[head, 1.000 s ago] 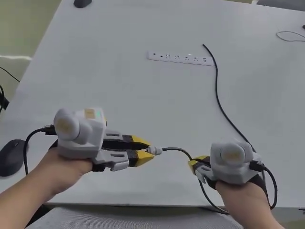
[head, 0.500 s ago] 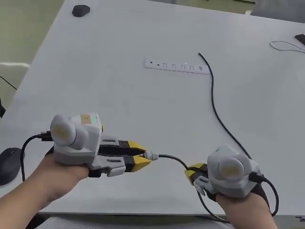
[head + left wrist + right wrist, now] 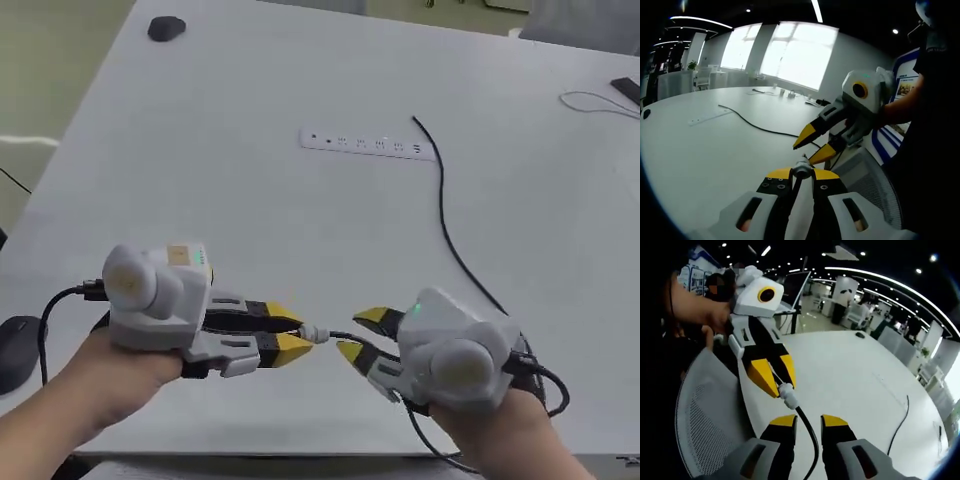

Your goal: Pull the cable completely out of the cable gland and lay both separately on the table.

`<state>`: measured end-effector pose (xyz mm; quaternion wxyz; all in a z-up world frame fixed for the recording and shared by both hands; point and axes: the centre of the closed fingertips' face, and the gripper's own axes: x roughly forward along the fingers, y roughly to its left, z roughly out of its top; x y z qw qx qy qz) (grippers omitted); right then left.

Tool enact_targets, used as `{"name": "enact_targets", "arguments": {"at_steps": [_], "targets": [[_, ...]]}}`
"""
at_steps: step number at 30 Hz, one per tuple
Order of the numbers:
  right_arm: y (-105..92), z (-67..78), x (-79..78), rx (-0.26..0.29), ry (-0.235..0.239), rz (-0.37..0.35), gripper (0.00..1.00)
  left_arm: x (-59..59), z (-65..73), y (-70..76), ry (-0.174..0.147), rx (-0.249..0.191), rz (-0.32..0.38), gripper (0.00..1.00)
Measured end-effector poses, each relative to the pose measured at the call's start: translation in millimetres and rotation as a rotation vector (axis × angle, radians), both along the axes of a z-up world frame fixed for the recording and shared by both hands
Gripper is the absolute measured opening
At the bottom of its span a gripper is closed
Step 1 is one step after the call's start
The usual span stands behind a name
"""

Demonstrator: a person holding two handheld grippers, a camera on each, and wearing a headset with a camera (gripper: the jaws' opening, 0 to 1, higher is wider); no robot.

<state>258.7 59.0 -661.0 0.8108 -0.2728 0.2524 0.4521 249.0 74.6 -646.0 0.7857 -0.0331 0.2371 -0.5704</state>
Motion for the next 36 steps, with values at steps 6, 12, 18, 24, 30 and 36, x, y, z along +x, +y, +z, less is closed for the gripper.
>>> {"name": "enact_targets", "arguments": {"at_steps": [6, 12, 18, 24, 30, 36], "targets": [[2.6, -2.7, -0.9, -0.041, -0.026, 0.041, 0.06, 0.0, 0.8, -0.6, -0.002, -0.004, 0.002, 0.15], [4.4, -5.2, -3.4, -0.058, -0.045, 0.073, 0.02, -1.0, -0.8, 0.5, 0.005, -0.002, 0.002, 0.15], [4.2, -3.9, -1.8, -0.048, -0.058, 0.063, 0.01, 0.6, 0.4, 0.9, 0.009, -0.010, 0.014, 0.15], [4.3, -7.0, -3.2, -0.026, -0.029, 0.058, 0.00, 0.4, -2.1, 2.3, 0.012, -0.006, 0.024, 0.15], [3.6, -9.1, -2.6, 0.000, -0.005, 0.039, 0.00, 0.2, -3.1, 3.3, 0.008, -0.003, 0.034, 0.15], [0.5, -10.3, -0.4, 0.023, 0.033, 0.001, 0.00, 0.2, -2.7, 4.0, 0.002, -0.001, 0.051, 0.15]]}}
